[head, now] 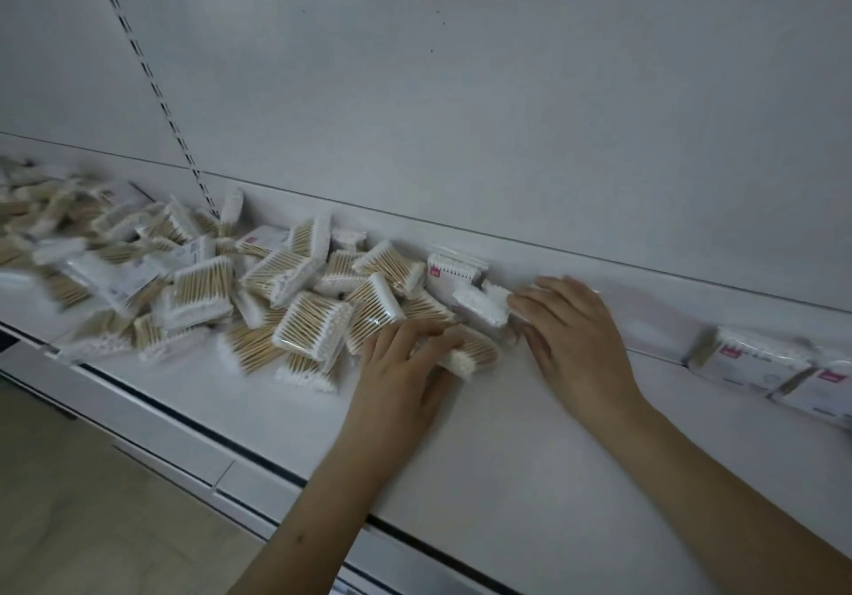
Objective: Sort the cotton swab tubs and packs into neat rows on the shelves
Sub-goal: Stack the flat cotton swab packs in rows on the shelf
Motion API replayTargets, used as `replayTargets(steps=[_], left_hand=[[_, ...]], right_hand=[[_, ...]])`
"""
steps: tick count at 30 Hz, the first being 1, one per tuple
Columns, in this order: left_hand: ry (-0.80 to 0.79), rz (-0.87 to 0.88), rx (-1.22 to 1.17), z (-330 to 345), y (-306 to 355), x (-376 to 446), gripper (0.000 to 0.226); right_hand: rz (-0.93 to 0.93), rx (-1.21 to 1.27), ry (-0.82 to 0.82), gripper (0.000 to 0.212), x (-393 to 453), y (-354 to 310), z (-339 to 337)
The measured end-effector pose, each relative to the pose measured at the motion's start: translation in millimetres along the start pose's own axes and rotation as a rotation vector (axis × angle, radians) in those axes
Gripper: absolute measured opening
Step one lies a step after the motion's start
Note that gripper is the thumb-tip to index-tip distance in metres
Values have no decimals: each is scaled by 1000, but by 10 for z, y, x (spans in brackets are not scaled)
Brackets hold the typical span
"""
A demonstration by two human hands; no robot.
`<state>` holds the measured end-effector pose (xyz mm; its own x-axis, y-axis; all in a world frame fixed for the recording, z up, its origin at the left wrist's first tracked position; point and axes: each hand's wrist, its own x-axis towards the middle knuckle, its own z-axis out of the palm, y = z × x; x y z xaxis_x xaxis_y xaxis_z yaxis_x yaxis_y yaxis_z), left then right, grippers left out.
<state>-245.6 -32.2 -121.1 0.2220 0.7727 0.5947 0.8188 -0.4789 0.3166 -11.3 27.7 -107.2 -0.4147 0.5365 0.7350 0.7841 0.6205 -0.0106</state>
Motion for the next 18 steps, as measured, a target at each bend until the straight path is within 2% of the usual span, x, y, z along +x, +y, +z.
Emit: replayTargets(steps=[3,8,12,18], left_hand=[[31,-13,-99,-49,25,8,28],[69,-52,-251,-119,52,16,28],[118,-112,-326,-194,93,46,29],[116,-124,-425,-263,322,237,25]], right_hand=[[-10,63,-2,27,-28,-41,11],[194,174,-37,37,-75,-83,-92],[327,281,-19,34,33,-72,-237],[361,324,13,30,148,-54,-636]])
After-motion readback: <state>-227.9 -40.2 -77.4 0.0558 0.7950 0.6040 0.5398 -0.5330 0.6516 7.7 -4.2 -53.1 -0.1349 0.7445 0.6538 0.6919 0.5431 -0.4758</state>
